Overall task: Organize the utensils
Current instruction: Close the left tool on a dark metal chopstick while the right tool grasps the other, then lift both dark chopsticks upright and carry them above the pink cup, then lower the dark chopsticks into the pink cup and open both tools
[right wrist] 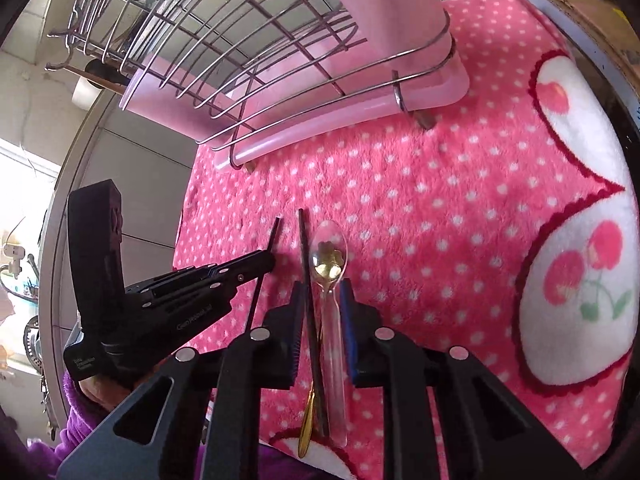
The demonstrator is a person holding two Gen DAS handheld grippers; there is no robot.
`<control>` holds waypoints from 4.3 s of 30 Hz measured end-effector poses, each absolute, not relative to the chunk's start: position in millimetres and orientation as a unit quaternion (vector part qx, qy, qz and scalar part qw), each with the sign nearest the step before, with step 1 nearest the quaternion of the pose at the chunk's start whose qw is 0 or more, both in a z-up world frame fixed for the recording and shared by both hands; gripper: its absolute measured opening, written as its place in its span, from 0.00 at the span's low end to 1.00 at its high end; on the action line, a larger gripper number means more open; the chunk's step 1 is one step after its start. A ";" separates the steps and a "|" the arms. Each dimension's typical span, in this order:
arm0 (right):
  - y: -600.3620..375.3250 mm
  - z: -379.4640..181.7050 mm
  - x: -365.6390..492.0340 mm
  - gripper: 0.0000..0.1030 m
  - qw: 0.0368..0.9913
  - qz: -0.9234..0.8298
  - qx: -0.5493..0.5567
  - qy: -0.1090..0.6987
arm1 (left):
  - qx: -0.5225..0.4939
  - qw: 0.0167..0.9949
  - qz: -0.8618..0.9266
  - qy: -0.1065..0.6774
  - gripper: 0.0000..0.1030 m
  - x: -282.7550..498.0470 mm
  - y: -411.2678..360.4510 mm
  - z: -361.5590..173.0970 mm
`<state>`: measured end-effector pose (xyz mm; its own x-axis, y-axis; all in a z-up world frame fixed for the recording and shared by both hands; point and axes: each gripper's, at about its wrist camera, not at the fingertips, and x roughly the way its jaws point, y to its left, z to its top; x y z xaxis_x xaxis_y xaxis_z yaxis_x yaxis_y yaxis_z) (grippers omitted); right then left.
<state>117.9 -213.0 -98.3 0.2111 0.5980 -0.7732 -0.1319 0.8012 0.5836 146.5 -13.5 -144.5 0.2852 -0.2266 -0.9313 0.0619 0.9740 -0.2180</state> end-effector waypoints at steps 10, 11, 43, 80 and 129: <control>-163.0 -94.2 152.0 0.16 0.751 0.266 0.152 0.585 | -0.120 0.807 -0.084 0.572 0.04 132.9 27.0 -126.6; -156.6 -95.4 156.2 0.16 0.755 0.261 0.137 0.586 | -0.123 0.806 -0.084 0.573 0.04 132.1 29.6 -127.2; -177.7 -48.4 127.4 0.04 0.839 0.243 0.137 0.466 | -0.192 0.875 -0.090 0.435 0.04 92.0 65.7 -60.9; -253.6 135.4 126.4 0.04 0.954 0.200 0.126 0.187 | -0.164 0.976 -0.048 0.137 0.04 104.1 65.3 108.6; -239.9 134.5 185.0 0.04 0.988 0.149 0.049 0.008 | -0.108 0.993 0.033 0.021 0.04 196.2 60.2 59.6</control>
